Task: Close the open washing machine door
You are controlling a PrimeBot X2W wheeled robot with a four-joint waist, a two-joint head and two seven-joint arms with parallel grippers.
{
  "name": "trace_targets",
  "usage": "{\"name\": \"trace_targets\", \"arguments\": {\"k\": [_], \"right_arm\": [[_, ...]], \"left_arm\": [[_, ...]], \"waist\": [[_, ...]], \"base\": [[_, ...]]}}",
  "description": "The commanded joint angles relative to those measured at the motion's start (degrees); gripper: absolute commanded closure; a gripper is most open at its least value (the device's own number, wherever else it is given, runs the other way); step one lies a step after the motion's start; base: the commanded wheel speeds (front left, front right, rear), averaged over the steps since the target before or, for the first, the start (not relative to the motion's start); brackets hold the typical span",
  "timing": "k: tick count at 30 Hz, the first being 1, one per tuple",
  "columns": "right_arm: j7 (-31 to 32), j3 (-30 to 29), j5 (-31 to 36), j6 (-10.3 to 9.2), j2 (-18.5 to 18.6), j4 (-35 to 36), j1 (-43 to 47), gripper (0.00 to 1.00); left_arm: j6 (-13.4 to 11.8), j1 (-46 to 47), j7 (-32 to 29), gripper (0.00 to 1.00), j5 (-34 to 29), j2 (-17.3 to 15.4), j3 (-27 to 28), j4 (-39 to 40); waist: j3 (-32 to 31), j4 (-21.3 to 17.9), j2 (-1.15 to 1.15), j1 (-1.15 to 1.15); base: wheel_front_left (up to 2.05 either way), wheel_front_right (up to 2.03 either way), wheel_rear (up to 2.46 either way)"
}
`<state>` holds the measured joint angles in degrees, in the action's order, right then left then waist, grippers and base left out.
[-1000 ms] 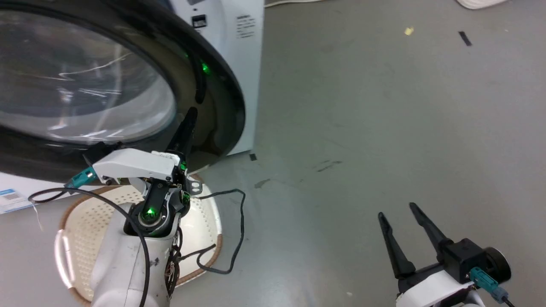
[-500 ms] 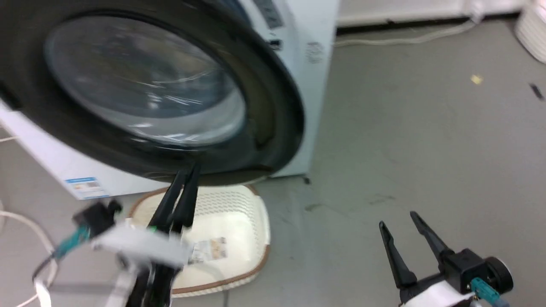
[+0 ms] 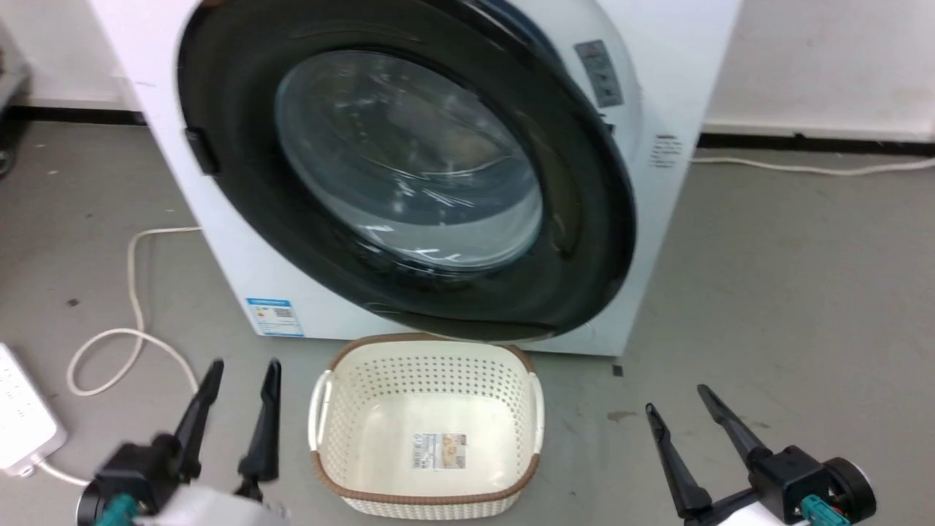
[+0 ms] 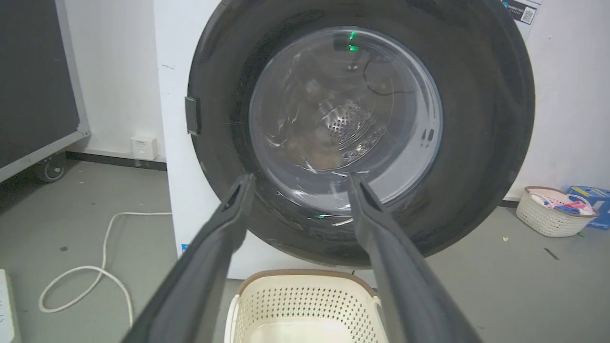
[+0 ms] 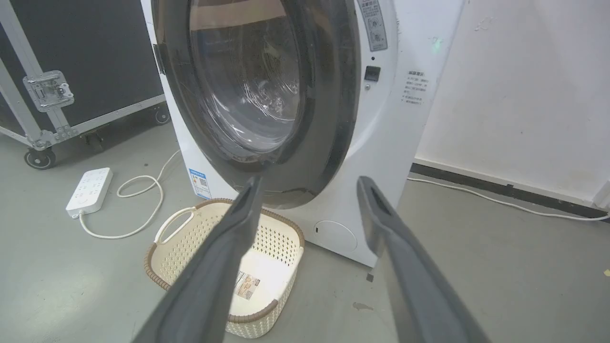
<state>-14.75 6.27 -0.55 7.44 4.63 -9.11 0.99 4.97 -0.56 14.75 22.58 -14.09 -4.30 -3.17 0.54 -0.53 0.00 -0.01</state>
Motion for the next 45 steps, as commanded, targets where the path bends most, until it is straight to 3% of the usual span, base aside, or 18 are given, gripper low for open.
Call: {"name": "trace_targets", "arguments": {"k": [1,5,11,12,13,19,23,32,37,45], "right_arm": [[-0.2,0.2,-0.3,0.05,0.3,0.2,0.9,0.00],[-0.2,0.4,-0.5,0.05,0.3,0.4,1.5,0.00],[-0.2,1.5,-0.7,0.05,0.9,0.7,1.5,0.00],[-0.2,1.8,-0.8,0.05,1.2,0.7,1.3,0.62],[-0.2,2.0,-0.9,0.05,1.6,0.9,0.9,1.00],[0.9,3.5,-3.8,0.05,5.3,2.1,-4.4,1.00],[3.4,8.0,-7.5,0.05,10.8,2.5,-11.2,1.00],[8.0,10.9,-17.4,0.05,20.2,-4.3,-28.5,1.00],[9.6,10.3,-21.1,0.05,22.8,-10.6,-36.1,1.00],[11.8,5.1,-23.8,0.05,23.4,-21.7,-46.9,1.00]], "left_arm": [[-0.3,-1.2,0.2,0.00,-1.6,0.4,0.5,0.5],[-1.5,-3.6,0.2,0.00,-9.2,1.8,1.6,1.3],[-2.6,-4.9,0.2,0.00,-15.6,3.8,2.1,2.0],[-2.5,-4.8,0.2,0.00,-16.1,4.1,2.0,2.0],[-2.4,-4.6,0.2,0.00,-16.6,4.4,1.9,2.0],[-1.7,-1.6,0.2,0.00,-18.8,5.5,0.5,2.0],[-0.9,0.6,0.2,0.00,-19.0,6.3,0.0,1.3],[0.1,4.4,0.2,0.00,-19.2,7.7,-0.4,0.7],[0.5,5.7,0.2,0.00,-19.2,8.4,-0.4,0.7],[0.9,7.0,0.2,0.00,-19.3,9.2,-0.1,1.0]], "waist": [[-0.5,1.0,0.00,0.01],[-0.5,2.8,0.00,0.01],[0.0,5.5,0.00,0.01],[0.4,6.0,0.00,0.01],[0.7,6.4,0.00,0.01],[5.2,9.3,0.00,0.01],[9.0,11.0,0.00,0.01],[14.4,14.3,0.00,0.01],[16.0,15.7,0.00,0.01],[17.9,16.9,0.00,0.01]], "base": [[0.00,0.00,0.00],[0.00,0.00,0.00],[0.00,0.00,0.00],[0.00,0.00,0.00],[0.00,0.00,0.00],[0.00,0.00,0.00],[0.00,0.00,0.00],[0.00,0.00,0.00],[0.00,0.00,0.00],[0.00,0.00,0.00]]}}
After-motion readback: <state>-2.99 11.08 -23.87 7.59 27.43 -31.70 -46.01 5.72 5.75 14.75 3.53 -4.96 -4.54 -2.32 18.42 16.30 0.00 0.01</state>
